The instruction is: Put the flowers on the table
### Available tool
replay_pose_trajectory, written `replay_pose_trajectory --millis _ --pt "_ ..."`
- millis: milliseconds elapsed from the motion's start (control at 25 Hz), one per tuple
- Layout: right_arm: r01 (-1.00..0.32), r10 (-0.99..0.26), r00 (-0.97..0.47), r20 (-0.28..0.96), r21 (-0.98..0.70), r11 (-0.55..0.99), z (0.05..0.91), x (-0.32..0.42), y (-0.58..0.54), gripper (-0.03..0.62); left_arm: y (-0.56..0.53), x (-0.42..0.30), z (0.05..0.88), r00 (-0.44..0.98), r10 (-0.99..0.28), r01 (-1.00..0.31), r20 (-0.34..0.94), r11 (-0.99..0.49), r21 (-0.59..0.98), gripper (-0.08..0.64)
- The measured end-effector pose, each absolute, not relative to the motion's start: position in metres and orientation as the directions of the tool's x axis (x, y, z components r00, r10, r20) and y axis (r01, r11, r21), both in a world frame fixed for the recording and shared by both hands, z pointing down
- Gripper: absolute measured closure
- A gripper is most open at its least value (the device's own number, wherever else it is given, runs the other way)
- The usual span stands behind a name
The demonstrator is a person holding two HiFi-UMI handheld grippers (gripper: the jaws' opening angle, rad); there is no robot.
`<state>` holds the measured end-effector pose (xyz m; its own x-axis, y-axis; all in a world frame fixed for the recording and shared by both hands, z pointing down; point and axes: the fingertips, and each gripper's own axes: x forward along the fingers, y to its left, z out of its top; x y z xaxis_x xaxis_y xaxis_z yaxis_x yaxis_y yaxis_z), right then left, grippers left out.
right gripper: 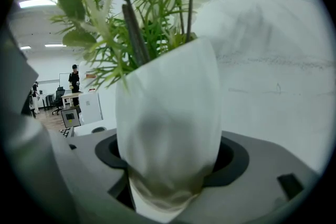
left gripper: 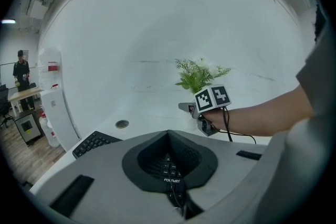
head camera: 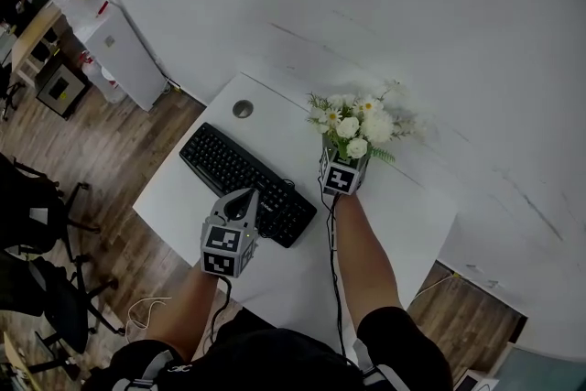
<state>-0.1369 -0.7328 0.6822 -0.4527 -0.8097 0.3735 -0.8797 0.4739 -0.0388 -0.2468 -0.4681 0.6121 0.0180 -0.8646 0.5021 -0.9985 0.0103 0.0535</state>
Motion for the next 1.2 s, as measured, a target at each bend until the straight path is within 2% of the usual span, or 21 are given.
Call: replay_pose_trajectory --millis 440,720,1200 --pt "-0.877 -0.832 -0.457 0.315 -0.005 0.480 0.693 -0.139 -0.725 0.198 -0.461 -0.248 0.623 0.008 -0.849 -0.999 0.528 0.017 0.042 0.548" --pt "-0.875 -0.817 -0.469 0.335 -0.048 0.482 0.699 -0.132 -0.717 0.143 -0.466 -0.234 0.613 0.030 -0.860 -0.999 0.510 -0.014 0.036 0.548" --pt "-0.843 -0.800 -0.530 0.282 -0.073 0.533 0.671 -0.118 -0.678 0.118 -0.461 -0.218 0.600 0.038 -0.873 -0.999 0.487 -0.019 0.043 0.548"
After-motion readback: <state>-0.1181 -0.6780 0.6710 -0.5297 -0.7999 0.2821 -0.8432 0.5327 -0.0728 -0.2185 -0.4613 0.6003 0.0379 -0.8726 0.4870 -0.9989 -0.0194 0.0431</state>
